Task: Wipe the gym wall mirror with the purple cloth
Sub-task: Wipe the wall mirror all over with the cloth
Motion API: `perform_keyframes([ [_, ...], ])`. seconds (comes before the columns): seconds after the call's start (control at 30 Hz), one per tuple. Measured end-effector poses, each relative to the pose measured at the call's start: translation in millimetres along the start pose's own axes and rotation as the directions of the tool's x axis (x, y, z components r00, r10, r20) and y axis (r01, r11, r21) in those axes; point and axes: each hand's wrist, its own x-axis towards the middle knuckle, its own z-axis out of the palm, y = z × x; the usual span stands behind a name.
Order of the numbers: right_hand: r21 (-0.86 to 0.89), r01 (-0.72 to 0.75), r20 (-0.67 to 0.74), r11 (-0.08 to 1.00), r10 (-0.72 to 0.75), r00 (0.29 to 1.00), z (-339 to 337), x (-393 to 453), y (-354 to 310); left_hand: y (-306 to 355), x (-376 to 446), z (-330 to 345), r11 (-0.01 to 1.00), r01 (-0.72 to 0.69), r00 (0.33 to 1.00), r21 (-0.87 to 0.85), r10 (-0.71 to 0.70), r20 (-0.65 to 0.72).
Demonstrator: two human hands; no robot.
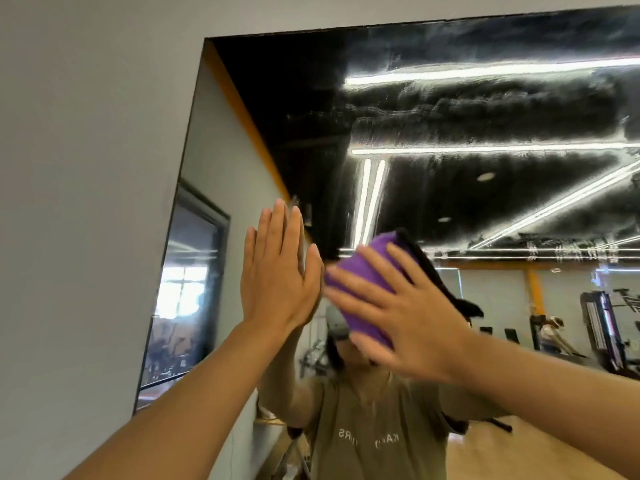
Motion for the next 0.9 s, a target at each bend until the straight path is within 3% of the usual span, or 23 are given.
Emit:
perform_keyframes([
  [0.13,0.009,0.193,0.052,0.981,-0.193,0.980,2,-14,14,8,-7,6,0.999,-0.025,1.000,0.024,0.025,-0.011],
  [0.2,0.005,0.203,0.064,0.979,-0.203,0.977,-1,-1,38,11,-11,9,0.999,-0.030,0.999,0.016,0.030,-0.013],
  [0.3,0.022,-0.068,-0.031,0.997,0.068,0.997,-10,36,88,14,-11,11,1.000,-0.024,0.999,0.000,0.024,-0.034],
  [0.4,0.060,-0.375,-0.040,0.925,0.377,0.925,-21,68,127,12,-11,11,0.999,-0.040,0.999,-0.005,0.040,-0.024],
  [0.5,0.088,-0.472,-0.021,0.877,0.475,0.880,-22,74,113,6,-13,7,0.997,-0.074,0.997,-0.009,0.074,-0.020],
  [0.6,0.051,-0.202,-0.019,0.978,0.204,0.979,-14,51,65,-1,-16,4,0.994,-0.112,0.994,-0.010,0.112,0.002],
  [0.67,0.015,-0.009,0.018,1.000,0.009,1.000,-8,32,40,-3,-16,3,0.991,-0.127,0.992,-0.029,0.127,0.012],
  [0.8,-0.043,0.317,0.081,0.948,-0.313,0.946,-2,-10,24,-8,-15,3,0.990,-0.134,0.990,-0.054,0.136,0.039],
  [0.9,-0.039,0.464,0.136,0.885,-0.455,0.880,-5,-20,34,-8,-16,4,0.990,-0.129,0.989,-0.057,0.132,0.059],
])
